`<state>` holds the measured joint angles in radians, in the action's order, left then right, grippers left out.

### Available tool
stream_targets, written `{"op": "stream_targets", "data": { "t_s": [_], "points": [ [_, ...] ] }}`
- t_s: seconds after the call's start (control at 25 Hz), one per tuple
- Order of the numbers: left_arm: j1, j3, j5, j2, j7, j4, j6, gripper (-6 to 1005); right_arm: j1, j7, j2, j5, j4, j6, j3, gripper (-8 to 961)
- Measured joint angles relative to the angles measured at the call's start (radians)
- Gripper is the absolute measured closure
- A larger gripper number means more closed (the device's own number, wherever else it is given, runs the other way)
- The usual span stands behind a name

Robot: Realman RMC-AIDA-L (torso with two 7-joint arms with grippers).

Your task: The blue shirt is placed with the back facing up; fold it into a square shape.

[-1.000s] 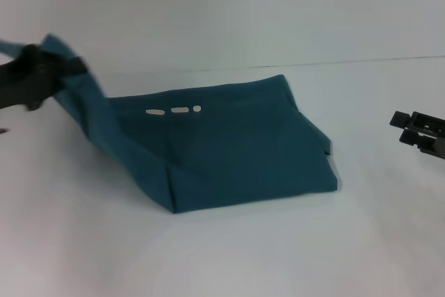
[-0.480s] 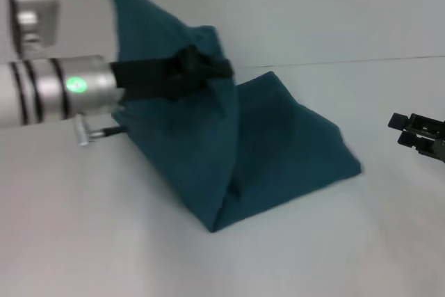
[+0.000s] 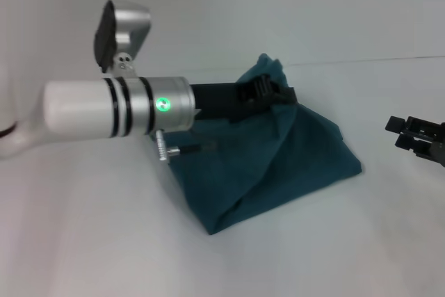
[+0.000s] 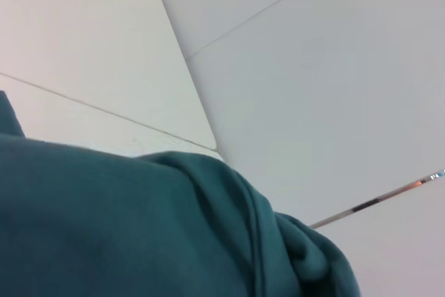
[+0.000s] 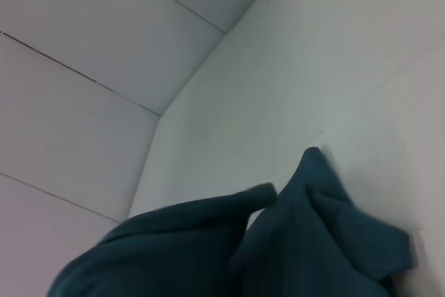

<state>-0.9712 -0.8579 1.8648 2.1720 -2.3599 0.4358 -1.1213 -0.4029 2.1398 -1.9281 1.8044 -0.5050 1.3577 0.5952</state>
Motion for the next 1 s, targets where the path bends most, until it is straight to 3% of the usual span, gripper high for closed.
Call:
{"op": "stream_targets", "data": {
  "t_s": [0.24, 0.56, 0.68, 0.88, 1.0],
  "points": [
    [-0.029, -0.014, -0.087, 0.003, 0.084, -0.065, 0.044, 972, 0.0, -0.003, 0.0, 0.005, 0.002, -0.002, -0.001, 253],
    [-0.023, -0.045, -0.132, 0.003, 0.102, -0.062, 0.016, 830, -0.001, -0.003, 0.0, 0.024, 0.005, -0.012, -0.007, 253],
    [0.011, -0.04, -0.167, -0.004, 0.107, -0.035, -0.029, 777, -0.001, -0.002, 0.0, 0.024, 0.005, -0.014, -0.005, 253],
    [0.141, -0.035, -0.204, -0.011, 0.04, 0.062, -0.065, 476, -0.003, 0.001, 0.008, 0.032, 0.005, -0.015, -0.002, 253],
    [0.214, -0.035, -0.211, -0.027, -0.012, 0.097, -0.106, 327, -0.017, 0.02, 0.016, 0.068, 0.0, -0.014, -0.002, 253]
  ]
}}
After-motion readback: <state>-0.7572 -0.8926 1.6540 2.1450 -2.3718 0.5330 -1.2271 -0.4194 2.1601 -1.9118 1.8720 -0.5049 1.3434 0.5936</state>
